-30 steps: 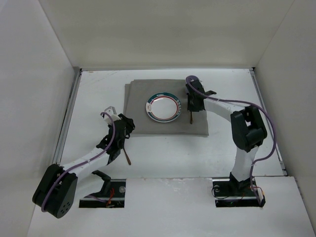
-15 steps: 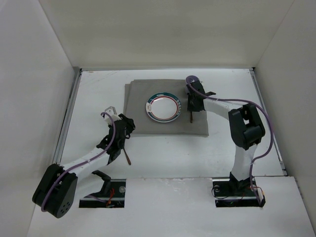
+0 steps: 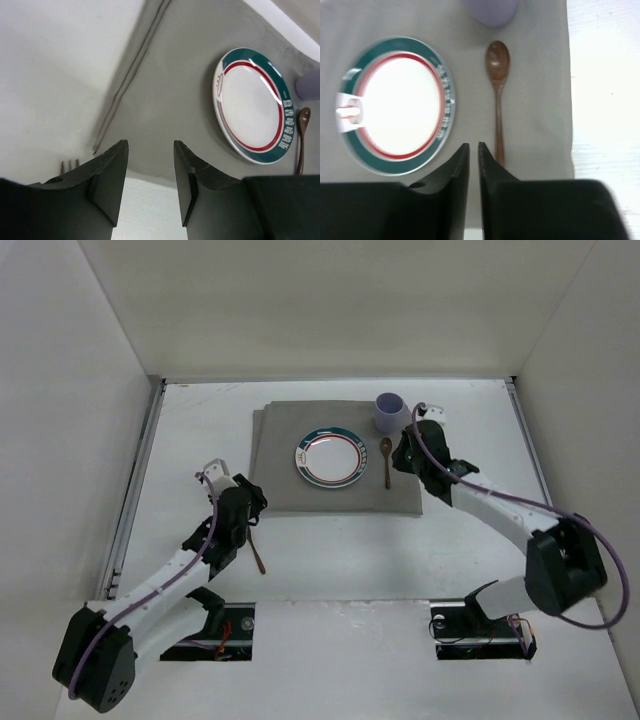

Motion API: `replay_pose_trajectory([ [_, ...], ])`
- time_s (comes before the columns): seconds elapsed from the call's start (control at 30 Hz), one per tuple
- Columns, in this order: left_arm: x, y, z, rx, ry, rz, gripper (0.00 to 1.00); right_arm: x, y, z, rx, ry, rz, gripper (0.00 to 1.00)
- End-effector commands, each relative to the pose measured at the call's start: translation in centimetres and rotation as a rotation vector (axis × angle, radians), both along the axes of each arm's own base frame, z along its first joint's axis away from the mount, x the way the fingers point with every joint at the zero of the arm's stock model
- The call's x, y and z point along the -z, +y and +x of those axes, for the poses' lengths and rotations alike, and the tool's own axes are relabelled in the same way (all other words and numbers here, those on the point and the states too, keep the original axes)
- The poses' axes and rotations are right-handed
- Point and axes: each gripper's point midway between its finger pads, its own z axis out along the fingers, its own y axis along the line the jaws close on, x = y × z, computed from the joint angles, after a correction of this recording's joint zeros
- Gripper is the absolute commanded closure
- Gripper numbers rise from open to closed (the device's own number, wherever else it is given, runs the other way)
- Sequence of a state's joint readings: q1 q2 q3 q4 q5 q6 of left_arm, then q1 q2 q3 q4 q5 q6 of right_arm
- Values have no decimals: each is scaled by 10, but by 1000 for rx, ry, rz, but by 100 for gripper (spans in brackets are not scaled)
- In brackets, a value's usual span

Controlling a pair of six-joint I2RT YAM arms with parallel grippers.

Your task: Set the dinner table for one person

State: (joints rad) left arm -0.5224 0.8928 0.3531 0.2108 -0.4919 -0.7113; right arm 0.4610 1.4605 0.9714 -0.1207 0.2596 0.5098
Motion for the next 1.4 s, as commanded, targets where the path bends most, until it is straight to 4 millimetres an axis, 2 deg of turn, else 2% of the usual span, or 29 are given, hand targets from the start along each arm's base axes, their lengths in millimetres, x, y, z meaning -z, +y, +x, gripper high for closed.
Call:
replay_pose_trajectory([
  [0.0, 8, 21, -28, -37, 136, 73, 61, -32, 5, -3, 36, -174, 126, 88],
  [0.07, 17, 33, -49, -62, 222, 89, 61, -35, 1, -12, 40, -200, 141, 93],
  [0.2, 31, 41, -79, -96, 347, 86, 62, -28, 4, -22, 26, -215, 171, 91],
  [0.4, 62, 33, -104, -97, 499, 111, 62, -16, 14, -27, 1, -216, 210, 63],
  [0.5, 73, 25, -112, -84, 549, 122, 62, -14, 19, -30, -17, -211, 223, 60],
  [0.67, 76, 13, -110, -62, 533, 113, 62, -14, 27, -33, -43, -203, 236, 60],
  [0.83, 86, 6, -110, -42, 557, 120, 63, -14, 35, -36, -65, -199, 238, 60],
  [1.07, 95, 9, -109, -52, 596, 169, 78, -14, 34, -36, -65, -201, 238, 60],
  [1.17, 95, 10, -110, -51, 600, 183, 91, -13, 34, -37, -65, -199, 237, 59],
  [1.27, 83, 13, -107, -45, 570, 194, 95, -13, 33, -38, -63, -200, 239, 59],
  [1.37, 51, 17, -96, -32, 491, 245, 96, -14, 31, -38, -60, -203, 240, 59],
])
